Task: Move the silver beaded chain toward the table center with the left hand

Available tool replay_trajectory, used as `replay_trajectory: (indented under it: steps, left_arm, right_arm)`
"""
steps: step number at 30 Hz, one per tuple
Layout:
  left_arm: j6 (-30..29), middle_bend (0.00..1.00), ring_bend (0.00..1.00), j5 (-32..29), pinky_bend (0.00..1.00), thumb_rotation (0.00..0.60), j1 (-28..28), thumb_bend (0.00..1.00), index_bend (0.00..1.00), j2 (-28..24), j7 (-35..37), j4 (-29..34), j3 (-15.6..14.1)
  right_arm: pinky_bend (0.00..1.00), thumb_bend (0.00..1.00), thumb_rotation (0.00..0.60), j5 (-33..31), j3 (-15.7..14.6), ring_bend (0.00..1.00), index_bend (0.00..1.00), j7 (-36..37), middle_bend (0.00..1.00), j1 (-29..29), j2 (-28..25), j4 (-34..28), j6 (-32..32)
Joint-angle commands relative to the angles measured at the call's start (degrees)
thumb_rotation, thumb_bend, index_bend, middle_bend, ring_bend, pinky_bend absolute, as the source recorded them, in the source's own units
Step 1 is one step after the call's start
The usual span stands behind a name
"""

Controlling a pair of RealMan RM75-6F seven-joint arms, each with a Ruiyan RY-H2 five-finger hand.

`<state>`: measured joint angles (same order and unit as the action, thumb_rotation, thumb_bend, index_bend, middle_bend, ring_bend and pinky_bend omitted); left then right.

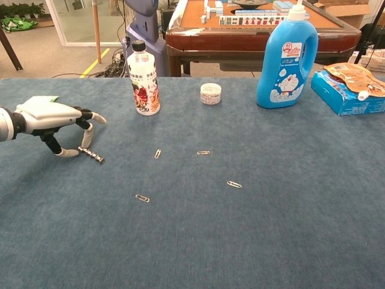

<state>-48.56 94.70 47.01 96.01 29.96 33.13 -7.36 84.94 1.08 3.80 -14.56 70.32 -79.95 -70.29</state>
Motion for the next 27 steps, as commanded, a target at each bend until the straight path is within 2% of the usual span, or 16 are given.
replay_trajectory:
  steps: [1, 15, 27]
  left_arm:
    - [0.1, 0.0, 0.0, 0.0, 0.0, 0.6, 0.0, 0.36, 0.53, 0.2, 0.3, -0.4, -0.1]
    - [-0.1, 0.0, 0.0, 0.1, 0.0, 0.6, -0.4, 0.36, 0.59, 0.8, 1.1, -1.9, -0.6]
    - [-1.1, 0.0, 0.0, -0.4, 0.0, 0.6, -0.7, 0.36, 0.63, -0.6, -0.2, -0.2, -0.2]
  right_arm:
    - [0.0, 0.3, 0.6, 0.0, 0.0, 0.0, 0.0, 0.0, 0.0, 0.0, 0.0, 0.0, 0.0]
    - [0.0, 0.3, 0.6, -0.3, 0.1, 0.0, 0.0, -0.2, 0.0, -0.1, 0.2, 0.3, 0.2]
    - [0.0, 0.3, 0.6, -0.2, 0.0, 0.0, 0.0, 0.2, 0.0, -0.3, 0.3, 0.6, 0.6]
